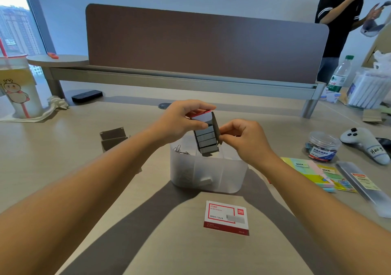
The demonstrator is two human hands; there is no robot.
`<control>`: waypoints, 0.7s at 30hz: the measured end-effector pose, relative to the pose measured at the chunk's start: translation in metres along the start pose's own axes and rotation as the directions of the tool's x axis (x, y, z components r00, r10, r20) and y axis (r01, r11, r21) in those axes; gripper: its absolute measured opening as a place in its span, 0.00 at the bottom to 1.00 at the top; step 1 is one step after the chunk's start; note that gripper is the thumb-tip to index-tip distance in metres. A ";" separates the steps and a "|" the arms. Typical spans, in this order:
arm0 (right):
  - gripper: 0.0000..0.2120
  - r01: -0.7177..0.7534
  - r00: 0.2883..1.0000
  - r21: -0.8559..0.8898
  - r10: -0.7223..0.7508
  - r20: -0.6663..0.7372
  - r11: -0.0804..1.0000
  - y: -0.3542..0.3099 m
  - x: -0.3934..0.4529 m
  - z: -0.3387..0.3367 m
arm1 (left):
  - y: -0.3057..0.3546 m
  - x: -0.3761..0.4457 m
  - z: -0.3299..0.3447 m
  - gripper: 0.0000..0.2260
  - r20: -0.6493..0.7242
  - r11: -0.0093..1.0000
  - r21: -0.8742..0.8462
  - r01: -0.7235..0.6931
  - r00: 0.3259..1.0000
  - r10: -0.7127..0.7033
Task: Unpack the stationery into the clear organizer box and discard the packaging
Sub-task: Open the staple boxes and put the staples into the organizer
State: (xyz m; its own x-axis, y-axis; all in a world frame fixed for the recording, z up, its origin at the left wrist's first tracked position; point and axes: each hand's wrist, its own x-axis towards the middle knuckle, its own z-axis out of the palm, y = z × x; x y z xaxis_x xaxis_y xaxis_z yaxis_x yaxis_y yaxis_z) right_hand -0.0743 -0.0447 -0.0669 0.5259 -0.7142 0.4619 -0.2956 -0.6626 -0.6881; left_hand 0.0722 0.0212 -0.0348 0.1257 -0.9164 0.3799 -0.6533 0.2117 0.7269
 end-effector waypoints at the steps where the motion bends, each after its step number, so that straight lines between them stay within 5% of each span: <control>1: 0.06 0.011 1.000 0.007 -0.011 -0.004 1.000 0.000 0.000 0.000 | 0.001 0.000 -0.001 0.18 0.000 1.000 -0.006 -0.005 1.000 0.005; 21: 0.06 -0.035 0.998 0.136 0.041 -0.045 0.990 -0.009 0.011 -0.003 | -0.004 -0.007 -0.006 0.23 0.019 0.993 0.118 -0.010 1.000 0.007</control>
State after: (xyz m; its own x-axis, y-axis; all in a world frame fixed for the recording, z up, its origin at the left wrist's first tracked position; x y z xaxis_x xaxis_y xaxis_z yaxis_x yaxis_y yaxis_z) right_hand -0.0688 -0.0475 -0.0542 0.4767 -0.7503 0.4580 -0.2025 -0.6007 -0.7734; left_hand 0.0782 0.0286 -0.0370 0.1067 -0.9211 0.3744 -0.7382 0.1788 0.6504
